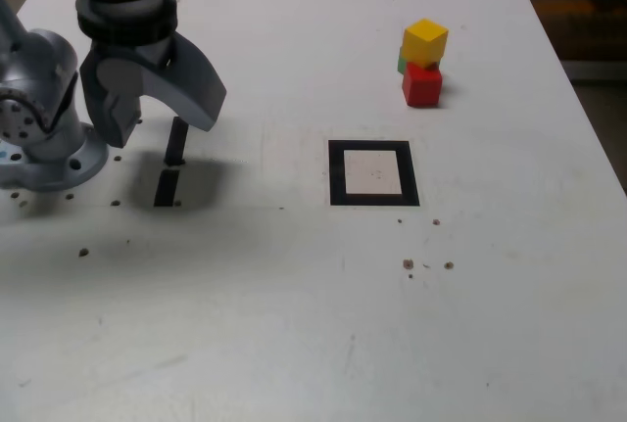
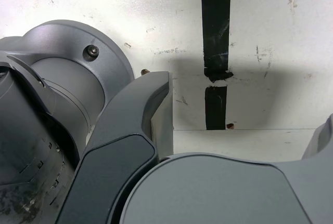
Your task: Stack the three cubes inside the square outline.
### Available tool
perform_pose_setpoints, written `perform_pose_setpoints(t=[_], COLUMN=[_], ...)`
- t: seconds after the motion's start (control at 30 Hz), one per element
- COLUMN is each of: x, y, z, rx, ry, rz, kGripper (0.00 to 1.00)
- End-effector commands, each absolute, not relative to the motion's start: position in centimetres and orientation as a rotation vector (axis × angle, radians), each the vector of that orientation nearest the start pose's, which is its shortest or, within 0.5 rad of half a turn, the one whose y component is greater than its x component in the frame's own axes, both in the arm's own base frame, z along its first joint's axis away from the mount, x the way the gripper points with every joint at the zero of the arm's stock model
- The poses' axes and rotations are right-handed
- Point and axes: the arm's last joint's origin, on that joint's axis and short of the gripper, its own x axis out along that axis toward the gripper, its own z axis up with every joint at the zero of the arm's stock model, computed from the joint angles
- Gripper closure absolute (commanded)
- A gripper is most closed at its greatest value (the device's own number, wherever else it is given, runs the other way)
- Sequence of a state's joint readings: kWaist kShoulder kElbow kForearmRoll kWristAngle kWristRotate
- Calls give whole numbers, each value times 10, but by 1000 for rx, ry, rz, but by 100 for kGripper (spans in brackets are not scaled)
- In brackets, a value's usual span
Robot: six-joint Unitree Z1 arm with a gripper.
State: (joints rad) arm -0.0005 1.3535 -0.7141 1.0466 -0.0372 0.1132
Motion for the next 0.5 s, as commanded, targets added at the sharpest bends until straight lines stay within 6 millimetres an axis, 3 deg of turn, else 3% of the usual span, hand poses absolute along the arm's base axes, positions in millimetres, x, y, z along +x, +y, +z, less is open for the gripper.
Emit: perform_pose_setpoints(t=[0.0,0.47], x=[119,123], y=[-2,-1], z=[242,253], rx=[54,66], ry=[1679,1658], rz=[-121,-105], kGripper=[0,1])
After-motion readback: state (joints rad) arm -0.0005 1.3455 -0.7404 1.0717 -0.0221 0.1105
